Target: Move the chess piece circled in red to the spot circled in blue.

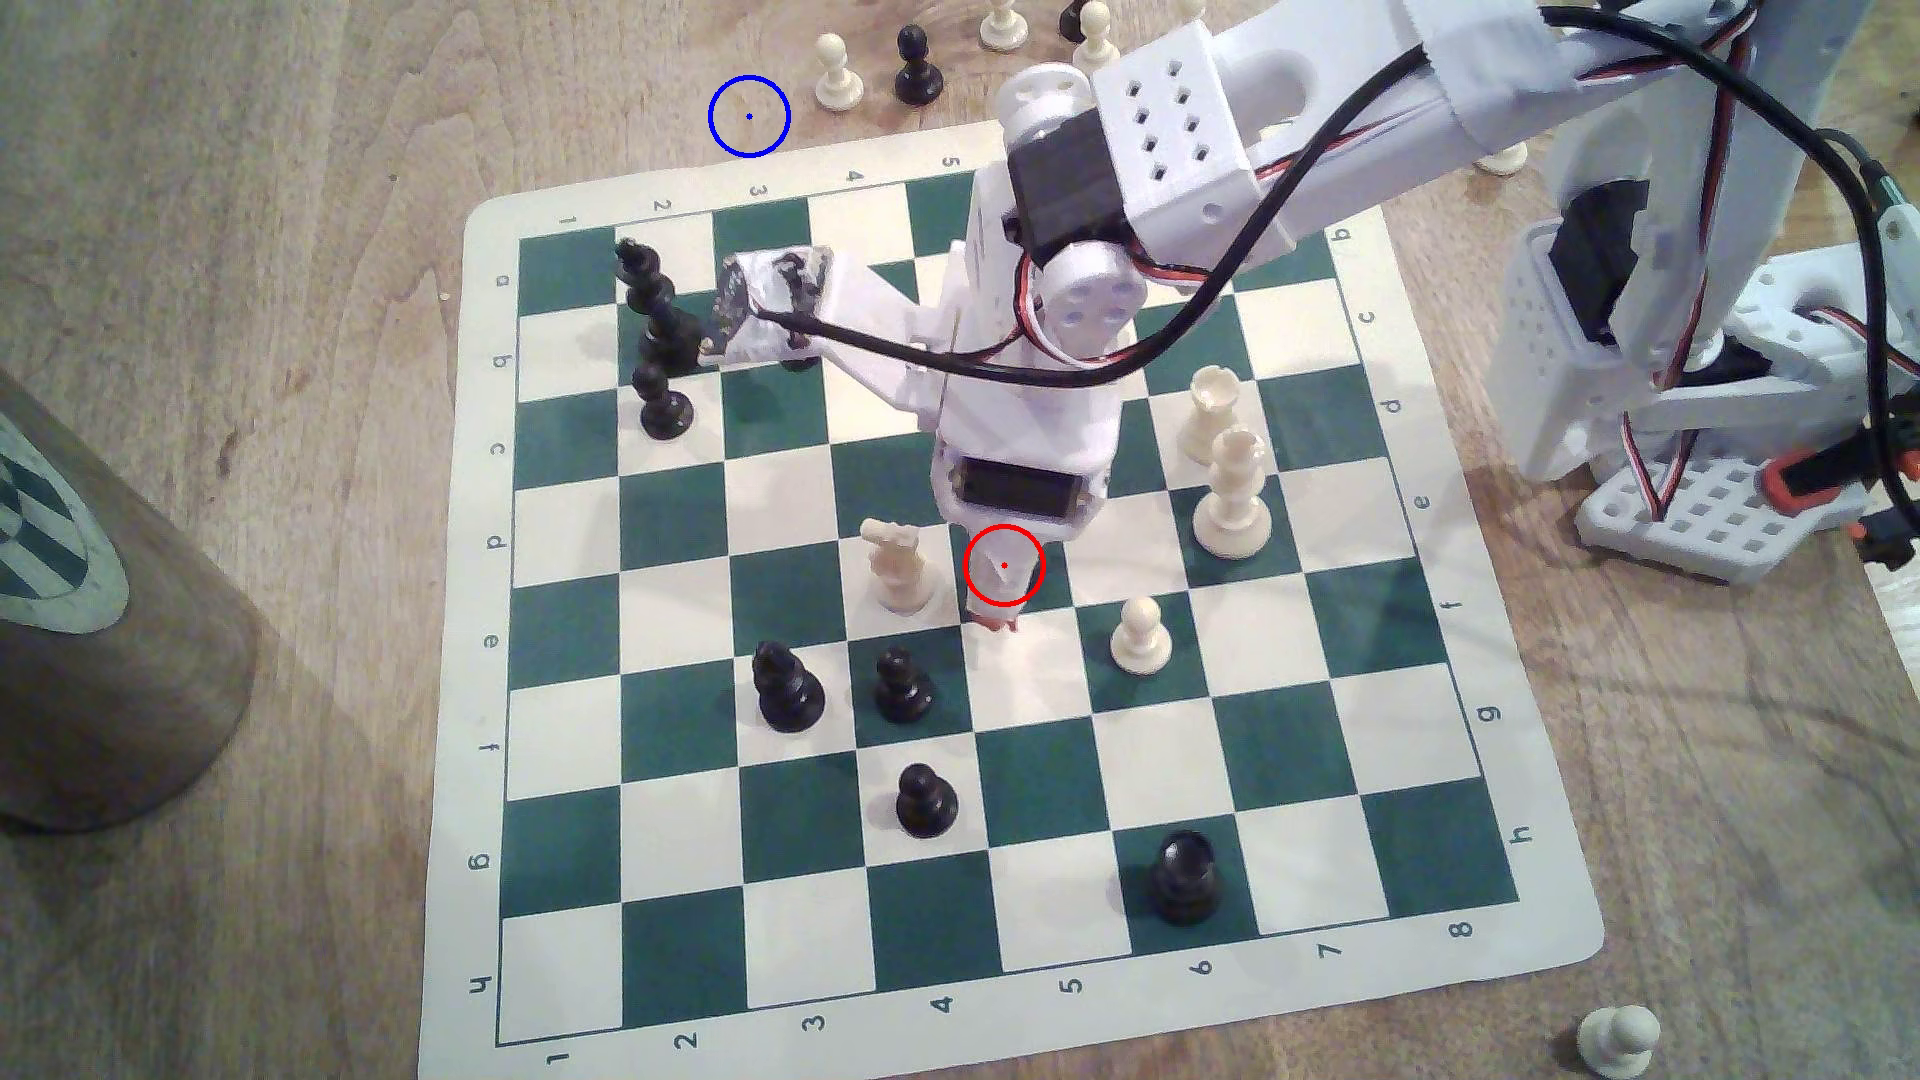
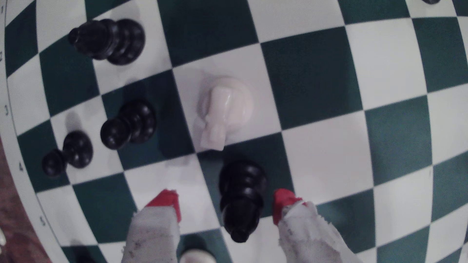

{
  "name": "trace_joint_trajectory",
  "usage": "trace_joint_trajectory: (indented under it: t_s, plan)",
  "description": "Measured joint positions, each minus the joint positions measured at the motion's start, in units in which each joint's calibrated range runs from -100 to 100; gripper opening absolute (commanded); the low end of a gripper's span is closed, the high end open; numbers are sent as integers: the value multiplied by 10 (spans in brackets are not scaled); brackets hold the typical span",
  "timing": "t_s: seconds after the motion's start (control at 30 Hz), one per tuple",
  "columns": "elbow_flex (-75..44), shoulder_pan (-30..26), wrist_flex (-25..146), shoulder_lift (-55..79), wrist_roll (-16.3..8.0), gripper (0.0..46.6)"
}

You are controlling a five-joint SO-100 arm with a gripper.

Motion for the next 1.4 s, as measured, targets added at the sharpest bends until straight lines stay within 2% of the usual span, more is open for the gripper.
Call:
trace_joint_trajectory:
  t_s: [0.07,0.27,0.63,0.73,0.77,0.83,1.1,1.13,1.17,1.2,1.27,1.4]
  plan:
    - [0,3,-5,1,0,153]
    - [0,3,-2,1,0,178]
    - [0,-1,22,1,0,160]
    - [0,-4,22,1,0,135]
    - [0,-6,22,1,0,91]
    - [0,-6,22,1,0,56]
    - [0,-6,22,1,-6,40]
    - [0,-6,22,1,-6,45]
    - [0,-6,22,1,-6,66]
    - [0,-6,22,1,-6,113]
    - [0,-6,22,1,-6,147]
    - [0,-6,22,1,-6,179]
